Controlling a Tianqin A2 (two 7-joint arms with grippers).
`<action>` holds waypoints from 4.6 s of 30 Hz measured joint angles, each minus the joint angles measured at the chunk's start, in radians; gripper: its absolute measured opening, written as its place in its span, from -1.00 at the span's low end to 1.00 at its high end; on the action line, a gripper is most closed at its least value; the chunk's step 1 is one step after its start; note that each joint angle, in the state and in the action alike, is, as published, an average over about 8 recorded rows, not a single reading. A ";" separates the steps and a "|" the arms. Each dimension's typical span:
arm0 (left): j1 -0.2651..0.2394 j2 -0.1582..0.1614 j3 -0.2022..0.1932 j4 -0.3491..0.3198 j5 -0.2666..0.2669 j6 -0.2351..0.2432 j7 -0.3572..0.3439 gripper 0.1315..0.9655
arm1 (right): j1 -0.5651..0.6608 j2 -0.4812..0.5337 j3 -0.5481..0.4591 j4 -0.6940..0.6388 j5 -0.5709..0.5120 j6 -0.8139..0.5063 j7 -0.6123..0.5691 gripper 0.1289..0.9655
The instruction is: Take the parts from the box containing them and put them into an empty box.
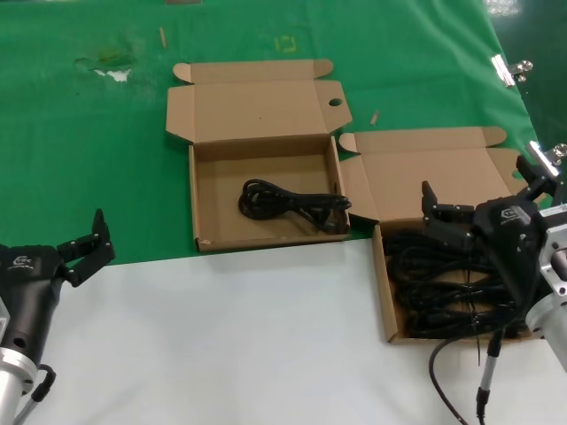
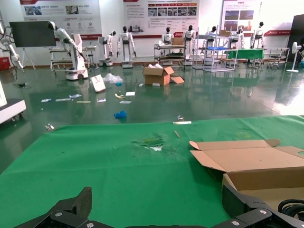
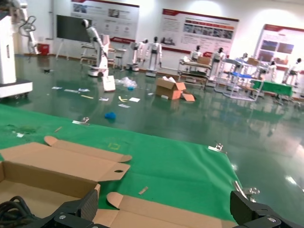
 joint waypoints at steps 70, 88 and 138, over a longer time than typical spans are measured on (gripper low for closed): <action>0.000 0.000 0.000 0.000 0.000 0.000 0.000 1.00 | -0.012 -0.050 0.005 -0.007 0.046 0.045 0.001 1.00; 0.000 0.000 0.000 0.000 0.000 0.000 0.000 1.00 | -0.012 -0.050 0.005 -0.007 0.046 0.045 0.001 1.00; 0.000 0.000 0.000 0.000 0.000 0.000 0.000 1.00 | -0.012 -0.050 0.005 -0.007 0.046 0.045 0.001 1.00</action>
